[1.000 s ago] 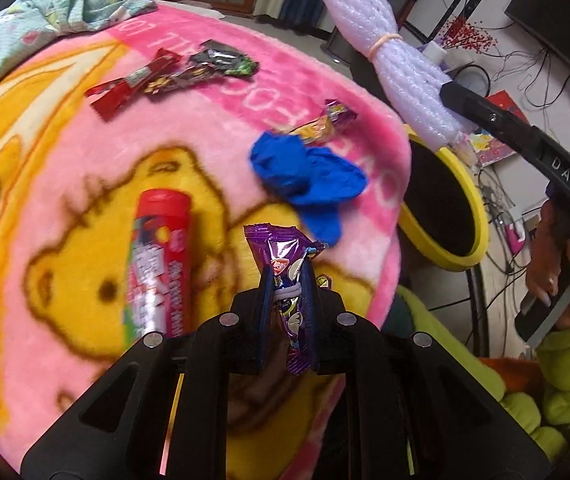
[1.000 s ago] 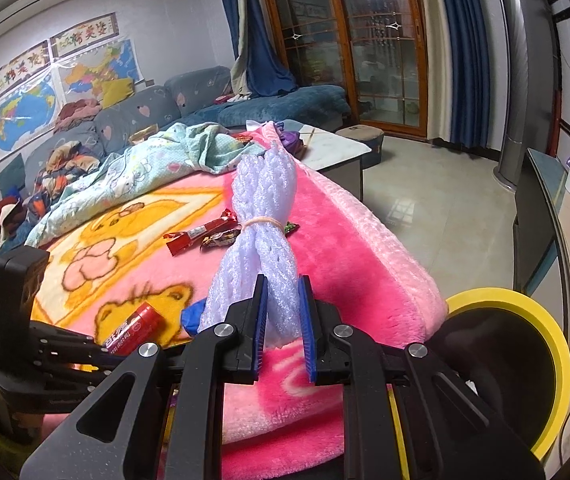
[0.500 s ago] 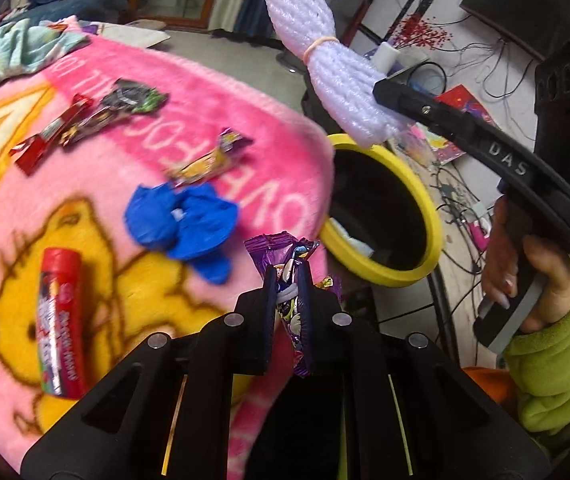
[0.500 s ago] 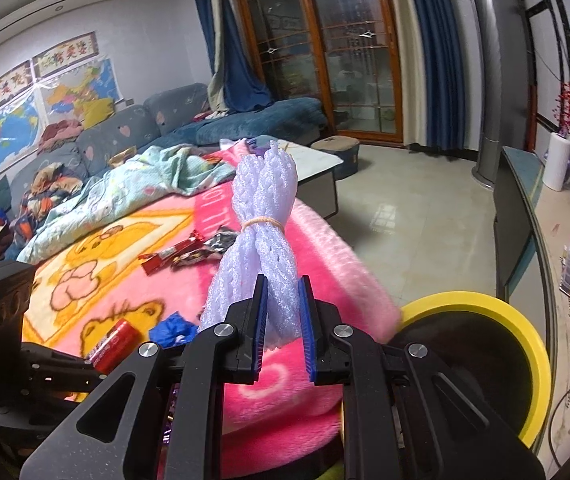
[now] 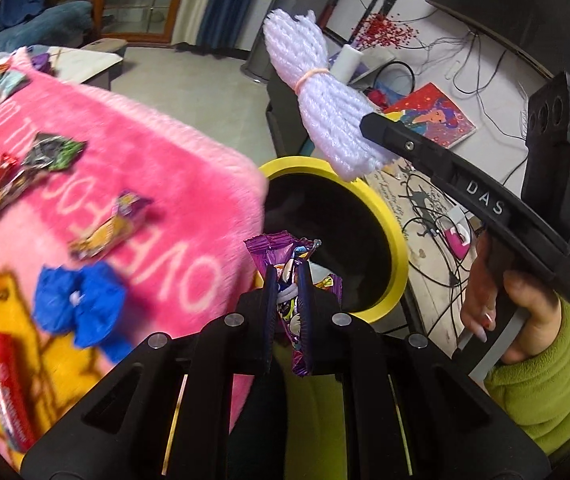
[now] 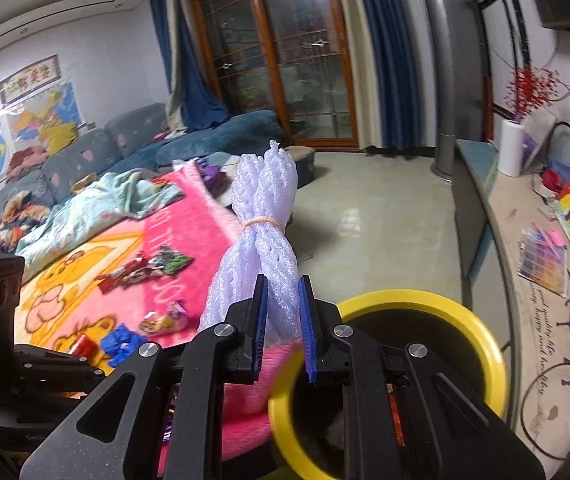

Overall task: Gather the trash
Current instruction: 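Carry the purple wrapper and foam net with both tools over the yellow bin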

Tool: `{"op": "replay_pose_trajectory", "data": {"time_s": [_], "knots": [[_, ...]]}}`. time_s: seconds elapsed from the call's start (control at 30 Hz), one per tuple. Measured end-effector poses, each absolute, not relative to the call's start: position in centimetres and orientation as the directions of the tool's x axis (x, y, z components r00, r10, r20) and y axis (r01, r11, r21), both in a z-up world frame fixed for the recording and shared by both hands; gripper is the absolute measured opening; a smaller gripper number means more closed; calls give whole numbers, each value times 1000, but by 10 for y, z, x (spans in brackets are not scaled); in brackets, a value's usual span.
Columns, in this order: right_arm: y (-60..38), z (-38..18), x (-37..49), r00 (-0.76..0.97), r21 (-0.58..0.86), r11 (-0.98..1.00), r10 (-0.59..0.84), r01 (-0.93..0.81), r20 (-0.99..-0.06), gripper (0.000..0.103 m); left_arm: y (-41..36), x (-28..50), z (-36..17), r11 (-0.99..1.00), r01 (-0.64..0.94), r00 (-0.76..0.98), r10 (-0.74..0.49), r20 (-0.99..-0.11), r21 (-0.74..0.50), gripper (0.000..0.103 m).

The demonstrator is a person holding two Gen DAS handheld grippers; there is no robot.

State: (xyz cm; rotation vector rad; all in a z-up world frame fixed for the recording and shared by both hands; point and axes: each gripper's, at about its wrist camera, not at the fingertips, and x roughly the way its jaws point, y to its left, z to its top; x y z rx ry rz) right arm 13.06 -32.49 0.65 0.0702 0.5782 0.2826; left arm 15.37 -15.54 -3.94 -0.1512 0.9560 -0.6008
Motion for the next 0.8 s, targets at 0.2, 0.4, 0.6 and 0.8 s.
{"op": "replay_pose_trajectory", "data": {"time_s": [0.2, 0.4, 0.6, 0.8], "knots": [[-361, 1, 130, 813, 155, 975, 219, -160, -540, 15, -179, 163, -43, 813, 439, 413, -560, -718, -381, 6], [-394, -11, 129, 803, 169, 982, 170, -88, -571, 15, -202, 169, -44, 805, 470, 415, -565, -714, -364, 6], [-419, -29, 128, 776, 175, 984, 132, -28, -617, 15, -226, 181, -49, 797, 490, 409, -568, -714, -353, 6], [-436, -47, 129, 736, 195, 981, 126, 8, -665, 15, -243, 191, -60, 788, 503, 390, -573, -721, -354, 6]]}}
